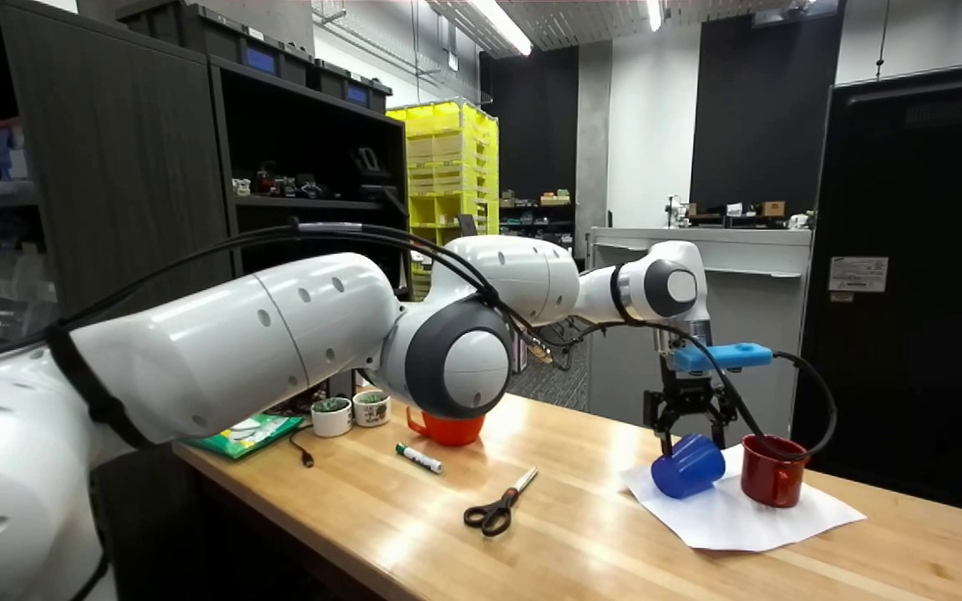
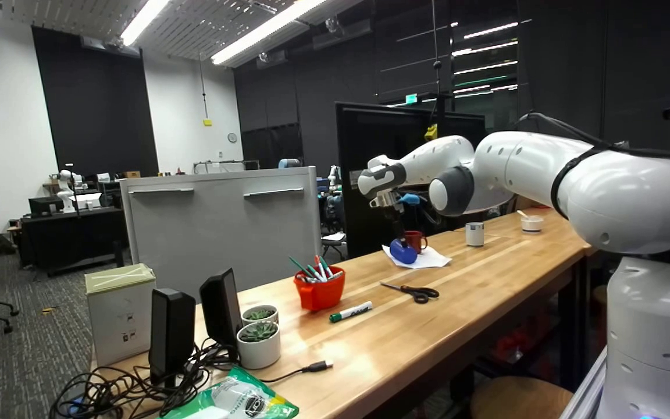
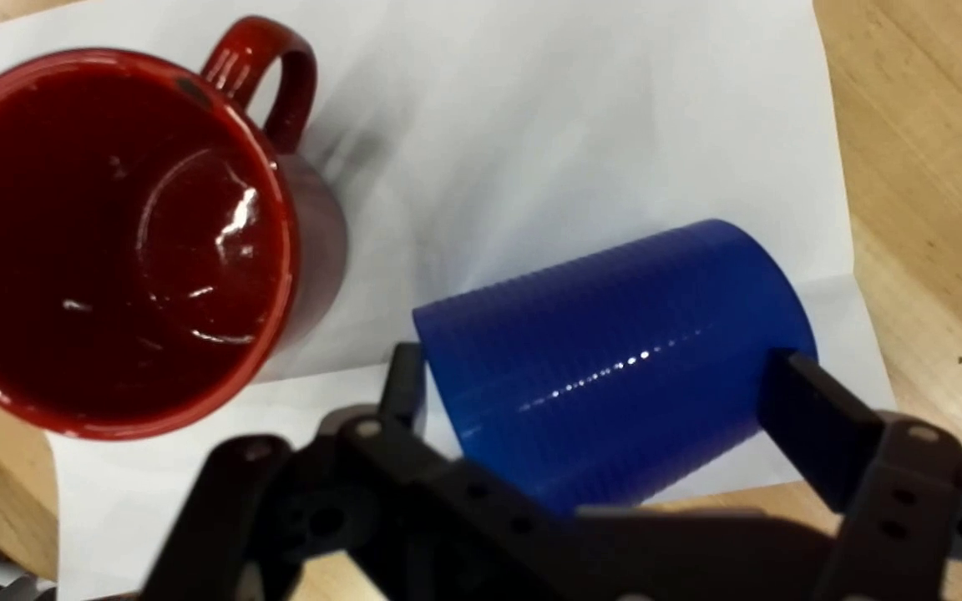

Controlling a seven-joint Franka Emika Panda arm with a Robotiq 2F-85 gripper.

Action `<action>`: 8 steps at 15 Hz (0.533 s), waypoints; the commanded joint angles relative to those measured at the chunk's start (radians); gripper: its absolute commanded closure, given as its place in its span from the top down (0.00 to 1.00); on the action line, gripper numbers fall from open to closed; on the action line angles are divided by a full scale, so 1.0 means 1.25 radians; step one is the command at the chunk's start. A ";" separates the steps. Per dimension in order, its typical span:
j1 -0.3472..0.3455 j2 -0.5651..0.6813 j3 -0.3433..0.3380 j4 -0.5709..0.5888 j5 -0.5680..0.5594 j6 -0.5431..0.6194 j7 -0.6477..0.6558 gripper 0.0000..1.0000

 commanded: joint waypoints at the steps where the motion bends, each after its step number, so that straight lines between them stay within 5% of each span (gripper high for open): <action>1: -0.002 -0.018 0.006 -0.027 0.007 0.005 -0.026 0.72; 8: -0.005 -0.029 0.009 -0.028 0.014 0.005 -0.046 0.39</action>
